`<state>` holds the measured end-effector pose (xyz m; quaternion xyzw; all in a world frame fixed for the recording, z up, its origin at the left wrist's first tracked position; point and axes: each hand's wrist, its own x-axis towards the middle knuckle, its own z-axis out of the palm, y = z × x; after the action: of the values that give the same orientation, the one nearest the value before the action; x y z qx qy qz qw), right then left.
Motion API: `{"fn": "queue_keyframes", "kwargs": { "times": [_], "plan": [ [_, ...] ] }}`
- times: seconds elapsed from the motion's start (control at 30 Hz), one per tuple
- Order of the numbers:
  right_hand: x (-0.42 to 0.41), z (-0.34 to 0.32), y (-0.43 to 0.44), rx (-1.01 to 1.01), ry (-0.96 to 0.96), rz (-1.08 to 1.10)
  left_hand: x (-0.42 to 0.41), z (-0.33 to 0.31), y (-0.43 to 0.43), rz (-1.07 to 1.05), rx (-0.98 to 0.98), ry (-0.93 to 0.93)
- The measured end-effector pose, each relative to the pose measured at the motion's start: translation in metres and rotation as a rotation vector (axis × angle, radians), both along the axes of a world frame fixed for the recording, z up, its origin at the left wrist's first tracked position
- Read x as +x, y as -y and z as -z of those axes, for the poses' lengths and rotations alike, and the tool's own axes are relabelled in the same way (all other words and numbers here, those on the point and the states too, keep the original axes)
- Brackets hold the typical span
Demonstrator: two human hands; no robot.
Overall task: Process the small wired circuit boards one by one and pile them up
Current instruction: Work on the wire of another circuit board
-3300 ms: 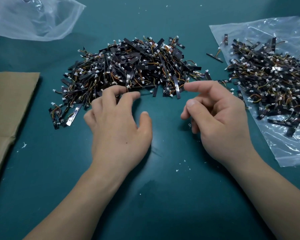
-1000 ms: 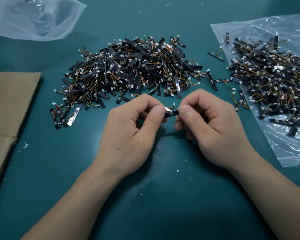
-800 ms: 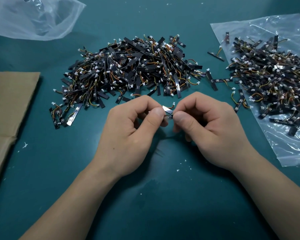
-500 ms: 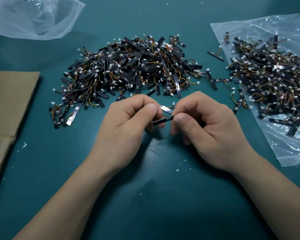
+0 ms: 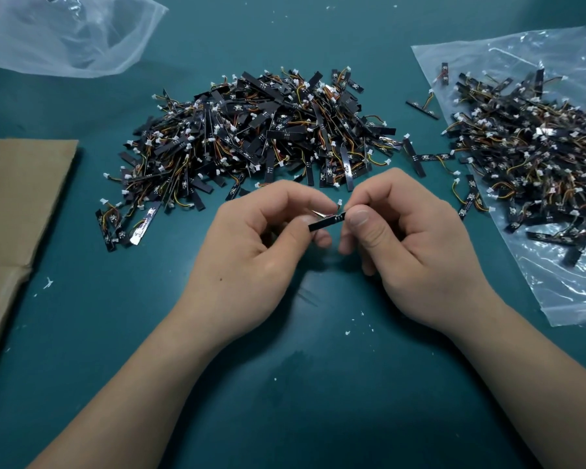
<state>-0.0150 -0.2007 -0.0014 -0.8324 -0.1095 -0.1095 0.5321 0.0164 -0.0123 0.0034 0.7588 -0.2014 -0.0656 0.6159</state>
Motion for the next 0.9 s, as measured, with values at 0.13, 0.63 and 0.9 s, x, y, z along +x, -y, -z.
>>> {"fn": "queue_keyframes", "kwargs": {
  "times": [0.13, 0.63, 0.9],
  "plan": [
    [0.0010, 0.0002, 0.0002, 0.009, -0.018, 0.014, 0.0010, -0.0005, 0.0003, -0.031, -0.001, -0.030],
    [0.0007, -0.0007, 0.0003, -0.066, -0.023, 0.008, -0.0010, -0.0026, 0.0010, -0.081, 0.082, 0.037],
    [-0.0005, -0.0018, 0.0000, -0.044, -0.038, 0.004, -0.0013, -0.0020, 0.0021, -0.123, 0.090, 0.080]
  ]
}}
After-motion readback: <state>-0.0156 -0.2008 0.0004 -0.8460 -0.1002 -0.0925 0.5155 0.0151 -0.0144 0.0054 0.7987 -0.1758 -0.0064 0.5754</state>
